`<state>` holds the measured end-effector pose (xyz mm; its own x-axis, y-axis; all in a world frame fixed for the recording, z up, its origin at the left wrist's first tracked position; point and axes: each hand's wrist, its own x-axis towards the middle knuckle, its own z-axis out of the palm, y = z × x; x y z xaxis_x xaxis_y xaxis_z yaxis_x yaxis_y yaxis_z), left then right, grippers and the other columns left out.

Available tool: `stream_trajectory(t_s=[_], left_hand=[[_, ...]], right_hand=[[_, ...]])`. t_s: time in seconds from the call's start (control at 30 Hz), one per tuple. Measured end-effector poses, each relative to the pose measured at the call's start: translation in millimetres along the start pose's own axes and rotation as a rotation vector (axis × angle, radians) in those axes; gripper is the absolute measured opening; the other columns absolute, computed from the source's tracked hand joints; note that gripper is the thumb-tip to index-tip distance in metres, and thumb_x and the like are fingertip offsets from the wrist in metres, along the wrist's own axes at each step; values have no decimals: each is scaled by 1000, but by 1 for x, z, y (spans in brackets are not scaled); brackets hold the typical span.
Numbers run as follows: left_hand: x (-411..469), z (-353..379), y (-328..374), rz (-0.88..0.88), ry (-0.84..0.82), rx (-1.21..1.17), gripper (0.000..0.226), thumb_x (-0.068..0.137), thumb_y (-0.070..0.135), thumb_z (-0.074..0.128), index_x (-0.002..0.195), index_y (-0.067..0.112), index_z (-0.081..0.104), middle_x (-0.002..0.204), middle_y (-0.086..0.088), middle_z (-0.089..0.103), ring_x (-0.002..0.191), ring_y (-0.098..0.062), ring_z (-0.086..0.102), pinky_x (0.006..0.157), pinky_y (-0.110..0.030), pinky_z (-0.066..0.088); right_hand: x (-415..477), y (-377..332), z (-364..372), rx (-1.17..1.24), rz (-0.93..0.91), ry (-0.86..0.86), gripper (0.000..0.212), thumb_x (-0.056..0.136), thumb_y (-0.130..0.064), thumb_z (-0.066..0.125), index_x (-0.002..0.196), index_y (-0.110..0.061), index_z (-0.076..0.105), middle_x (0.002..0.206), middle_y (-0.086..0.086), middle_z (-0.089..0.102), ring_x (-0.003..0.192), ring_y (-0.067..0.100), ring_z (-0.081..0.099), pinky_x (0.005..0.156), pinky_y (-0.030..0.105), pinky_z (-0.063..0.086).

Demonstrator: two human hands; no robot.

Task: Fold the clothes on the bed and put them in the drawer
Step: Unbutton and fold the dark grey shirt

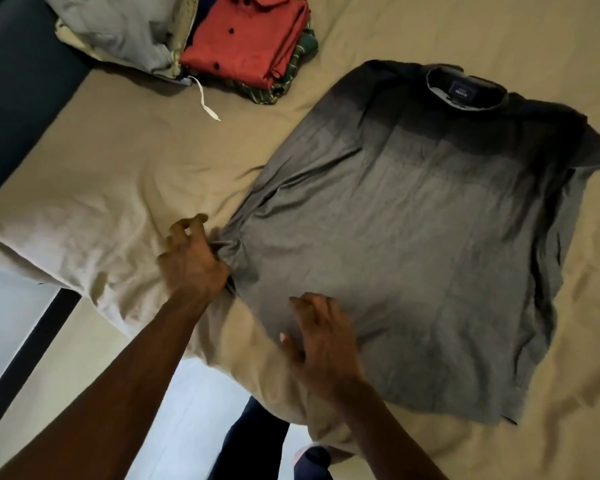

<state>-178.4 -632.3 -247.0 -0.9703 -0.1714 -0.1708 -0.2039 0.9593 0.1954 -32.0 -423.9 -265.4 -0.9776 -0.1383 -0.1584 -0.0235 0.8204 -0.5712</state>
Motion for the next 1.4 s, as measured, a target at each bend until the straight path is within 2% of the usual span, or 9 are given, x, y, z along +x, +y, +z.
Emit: stream_trajectory(t_s=[0.17,0.33,0.57,0.73,0.87,1.0,1.1,1.23,1.4], left_hand=[[20,9,-44,593,-233,234,66,68,31,59,133,37,60,142,-9,53,116,-38,59,78,-46,51],[49,-5,-36,68,-296,-268,47,79,68,45,98,33,70,118,5,63,112,-23,61,95,-43,50],[139,15,41,-24,-386,-267,39,90,48,67,124,31,57,119,-6,67,113,-32,63,90,-38,51],[187,-43,71,-430,258,-550,17,92,27,62,106,22,70,110,-12,74,106,-38,66,87,-39,49],[157,-79,143,-7,270,-533,11,88,30,66,96,23,69,81,2,71,81,-24,67,70,-33,47],[107,-79,206,599,-343,-609,9,92,27,73,100,24,76,85,11,73,77,-2,68,73,-33,59],[76,-65,227,715,-104,-704,10,96,23,71,96,15,77,93,4,72,84,-7,68,74,-25,55],[49,-14,219,309,118,-491,28,92,36,65,118,24,65,118,0,62,108,-24,61,92,-43,52],[47,46,198,50,-82,-26,84,76,41,78,150,23,41,156,-13,36,139,-36,37,108,-57,34]], right_hand=[[37,-14,11,-191,-142,-471,79,77,-73,40,141,-27,50,139,7,47,129,35,45,105,49,41],[115,17,-26,614,434,-283,65,66,-91,56,83,-32,77,72,2,71,73,16,65,75,49,57],[240,53,-91,908,834,-24,16,102,-37,58,93,-24,63,84,1,65,64,11,57,60,26,45],[248,60,-93,806,811,-220,24,100,-50,56,93,-27,60,86,-4,60,68,8,53,65,25,43],[251,61,-118,1216,851,-298,49,97,-64,45,120,-26,66,113,1,74,106,23,69,102,42,44],[242,68,-162,1656,703,-227,63,96,-53,50,133,-2,59,113,15,73,109,32,66,103,49,47],[227,94,-199,1562,740,-14,49,91,-22,59,126,11,61,114,24,70,104,37,69,85,43,60],[189,177,-269,1540,874,402,20,94,-16,52,93,-7,70,85,11,76,72,27,73,61,33,61],[147,255,-284,279,1130,584,44,87,-18,64,128,-6,55,135,27,56,120,45,55,98,54,46]])
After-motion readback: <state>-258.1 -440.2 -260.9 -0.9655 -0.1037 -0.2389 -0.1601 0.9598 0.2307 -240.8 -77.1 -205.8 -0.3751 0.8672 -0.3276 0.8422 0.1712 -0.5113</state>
